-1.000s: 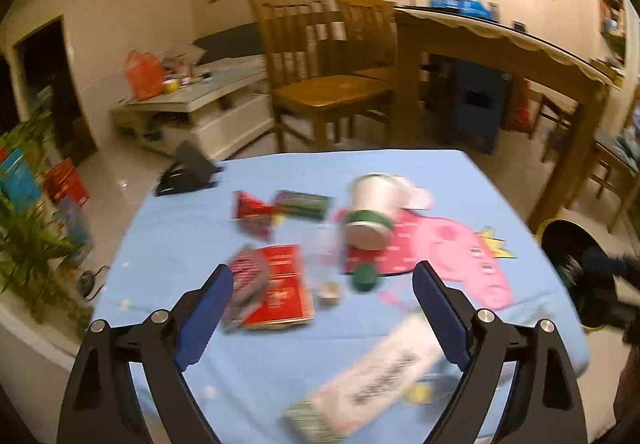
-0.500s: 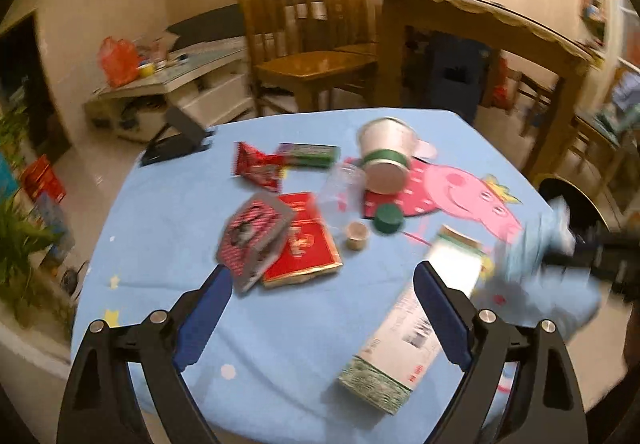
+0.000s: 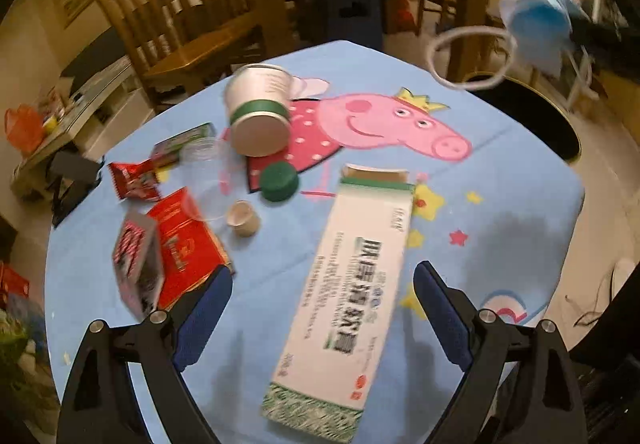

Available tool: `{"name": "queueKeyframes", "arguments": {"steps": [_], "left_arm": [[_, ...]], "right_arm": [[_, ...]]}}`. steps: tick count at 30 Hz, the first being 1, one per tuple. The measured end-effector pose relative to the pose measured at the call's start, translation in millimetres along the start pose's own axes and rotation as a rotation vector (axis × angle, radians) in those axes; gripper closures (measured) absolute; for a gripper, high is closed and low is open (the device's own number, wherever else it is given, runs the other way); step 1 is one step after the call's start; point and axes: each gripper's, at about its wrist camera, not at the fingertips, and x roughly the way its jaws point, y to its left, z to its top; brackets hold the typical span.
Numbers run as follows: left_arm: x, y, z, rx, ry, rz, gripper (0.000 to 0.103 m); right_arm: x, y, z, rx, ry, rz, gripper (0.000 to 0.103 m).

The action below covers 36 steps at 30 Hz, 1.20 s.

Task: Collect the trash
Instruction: 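Grasp the blue face mask with the right gripper while the left grasps the white ointment box, then drop the ointment box and the blue mask into the black bin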

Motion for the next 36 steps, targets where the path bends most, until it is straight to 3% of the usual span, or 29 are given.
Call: {"name": "queueKeyframes", "arguments": {"steps": [5, 9, 13, 17, 22, 26, 33, 36], "left_arm": [[9, -13, 1, 0.030, 0.015, -0.014, 0.016], [17, -5, 0, -0.065, 0.011, -0.113, 0.051], [13, -7, 2, -0.141, 0.006, -0.115, 0.056], [-2, -11, 16, -0.227, -0.055, -0.161, 0.056], [-25, -30, 52, -0.229, -0.128, -0.044, 0.056], [-35, -55, 80, -0.228, -0.173, -0.003, 0.056], [-11, -130, 129, -0.145, -0.169, -0.081, 0.056], [3, -164, 147, -0.104, -0.160, -0.115, 0.056]], "right_arm": [[-3, -2, 1, 0.005, 0.002, -0.005, 0.085], [-6, -2, -1, 0.009, -0.003, -0.009, 0.085], [-11, -2, 0, 0.024, -0.020, -0.017, 0.085], [-21, -15, 0, 0.063, -0.047, -0.035, 0.085], [-45, -27, 4, 0.090, -0.109, -0.063, 0.085], [-73, -36, 5, 0.052, -0.167, -0.207, 0.085], [-101, -72, -1, 0.061, -0.177, -0.535, 0.085], [-112, -87, -5, 0.066, -0.189, -0.625, 0.085]]}}
